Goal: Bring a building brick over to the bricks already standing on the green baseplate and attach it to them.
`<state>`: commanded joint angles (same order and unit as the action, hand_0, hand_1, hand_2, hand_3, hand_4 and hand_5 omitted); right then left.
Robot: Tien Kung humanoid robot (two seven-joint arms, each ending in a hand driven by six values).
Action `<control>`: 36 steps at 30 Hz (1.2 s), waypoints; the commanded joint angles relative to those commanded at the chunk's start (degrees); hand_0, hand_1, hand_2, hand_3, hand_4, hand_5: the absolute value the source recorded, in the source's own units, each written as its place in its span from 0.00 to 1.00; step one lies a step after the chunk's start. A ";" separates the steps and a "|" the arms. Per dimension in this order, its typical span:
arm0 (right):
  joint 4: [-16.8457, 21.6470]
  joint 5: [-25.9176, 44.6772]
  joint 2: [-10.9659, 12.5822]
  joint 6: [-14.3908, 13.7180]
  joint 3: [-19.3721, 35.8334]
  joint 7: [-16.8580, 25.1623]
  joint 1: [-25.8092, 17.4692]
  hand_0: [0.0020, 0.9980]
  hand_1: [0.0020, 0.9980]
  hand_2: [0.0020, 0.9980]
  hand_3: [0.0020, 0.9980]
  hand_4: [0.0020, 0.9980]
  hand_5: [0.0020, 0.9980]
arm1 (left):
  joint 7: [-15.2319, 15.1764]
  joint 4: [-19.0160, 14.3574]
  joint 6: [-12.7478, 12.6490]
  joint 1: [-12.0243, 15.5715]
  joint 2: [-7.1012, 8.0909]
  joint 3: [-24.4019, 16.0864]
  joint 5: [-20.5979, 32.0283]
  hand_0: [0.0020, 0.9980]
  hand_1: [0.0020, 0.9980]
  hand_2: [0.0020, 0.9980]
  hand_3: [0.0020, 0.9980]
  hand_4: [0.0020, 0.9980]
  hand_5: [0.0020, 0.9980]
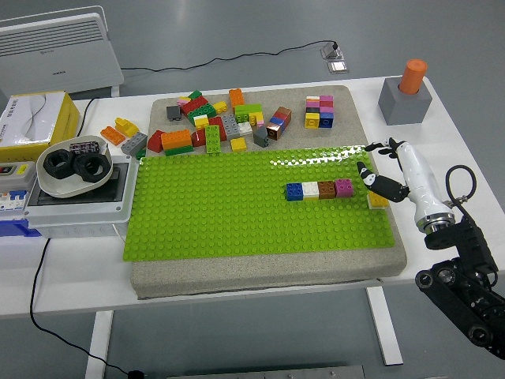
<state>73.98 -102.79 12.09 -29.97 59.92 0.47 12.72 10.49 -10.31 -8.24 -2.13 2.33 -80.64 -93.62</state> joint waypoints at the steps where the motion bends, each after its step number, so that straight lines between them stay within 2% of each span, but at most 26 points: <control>1: -0.04 -0.15 0.03 -0.53 0.00 0.02 0.01 0.69 0.69 0.70 0.45 0.63 0.32 | -0.05 0.00 -0.01 -0.01 0.00 0.11 0.14 0.70 0.53 0.46 0.58 0.55 0.44; 5: -0.51 -2.11 0.06 -1.28 -0.43 -1.24 0.13 0.70 0.70 0.71 0.43 0.64 0.34 | -0.20 0.00 -0.05 -0.05 0.00 0.56 0.79 0.70 0.53 0.46 0.58 0.55 0.44; 14: -1.17 -6.86 -0.02 0.33 -2.46 -4.93 1.18 0.71 0.72 0.74 0.43 0.65 0.35 | -0.17 0.00 0.01 -0.22 -0.03 0.65 0.73 0.70 0.53 0.46 0.58 0.55 0.44; 15: -1.27 -7.55 0.00 0.79 -2.86 -5.49 1.33 0.72 0.74 0.79 0.50 0.67 0.32 | -0.19 0.00 0.03 -0.23 -0.03 0.59 0.69 0.70 0.53 0.46 0.58 0.55 0.44; 20: -1.89 -9.99 -0.01 2.38 -4.44 -7.58 1.69 0.72 0.74 0.79 0.50 0.67 0.32 | -0.38 0.00 -0.03 -0.28 0.04 0.43 0.77 0.70 0.53 0.46 0.58 0.55 0.44; 21: -2.07 -10.42 -0.02 2.66 -4.76 -7.96 1.76 0.73 0.76 0.80 0.54 0.65 0.34 | -0.45 0.00 -0.07 -0.30 0.06 0.43 0.83 0.70 0.53 0.46 0.58 0.55 0.44; 36: -3.65 -12.69 -0.18 4.47 -8.13 -10.21 3.05 0.74 0.76 0.81 0.57 0.66 0.36 | -0.77 0.00 -0.39 -0.40 0.35 0.19 0.94 0.70 0.53 0.45 0.58 0.55 0.44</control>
<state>70.33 -115.48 11.91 -25.50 51.79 -9.74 15.77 9.72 -10.31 -8.63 -2.53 2.68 -80.46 -92.68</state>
